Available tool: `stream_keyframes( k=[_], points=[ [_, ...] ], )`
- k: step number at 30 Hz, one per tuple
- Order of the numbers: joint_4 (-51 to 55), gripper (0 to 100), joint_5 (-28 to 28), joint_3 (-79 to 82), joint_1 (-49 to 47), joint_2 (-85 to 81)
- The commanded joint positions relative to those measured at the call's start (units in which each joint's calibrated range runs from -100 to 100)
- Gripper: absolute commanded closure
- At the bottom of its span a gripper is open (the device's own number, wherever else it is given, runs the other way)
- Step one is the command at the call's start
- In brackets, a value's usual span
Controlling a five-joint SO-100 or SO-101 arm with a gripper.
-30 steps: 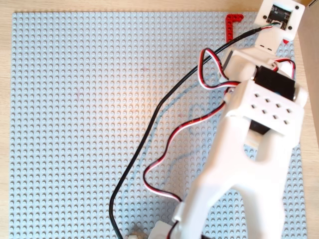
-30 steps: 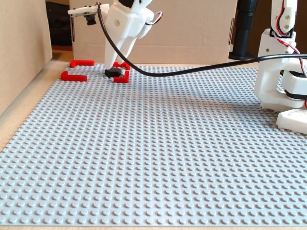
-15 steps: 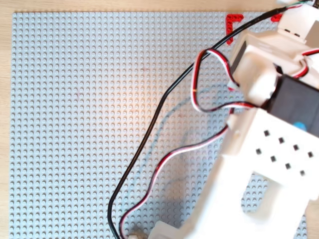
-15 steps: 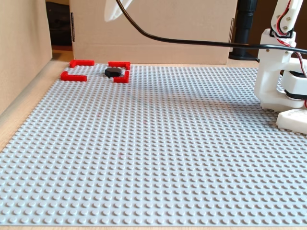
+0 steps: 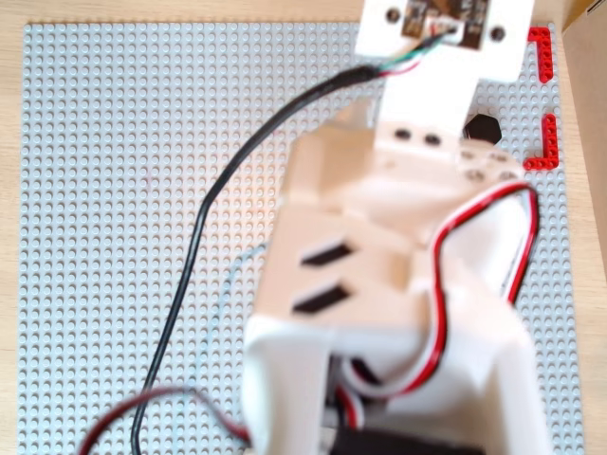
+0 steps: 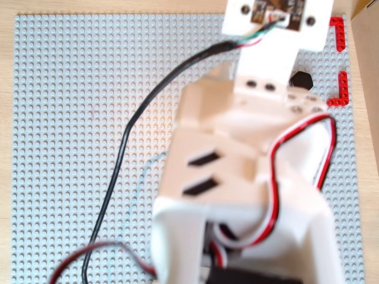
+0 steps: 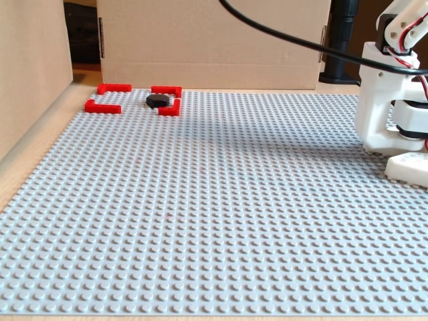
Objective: Grab the Lego and store it in red box
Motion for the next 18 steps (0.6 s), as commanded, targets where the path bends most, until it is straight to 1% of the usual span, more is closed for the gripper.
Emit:
stream_keyframes(
  k=[1, 6, 18],
  points=[
    [2.9, 99, -0.18, -1.79, -0.55, -7.05],
    [6.58, 99, -1.85, -1.52, -0.41, -13.57],
    [16.67, 99, -1.9, -1.52, -0.93, -27.05]
  ],
)
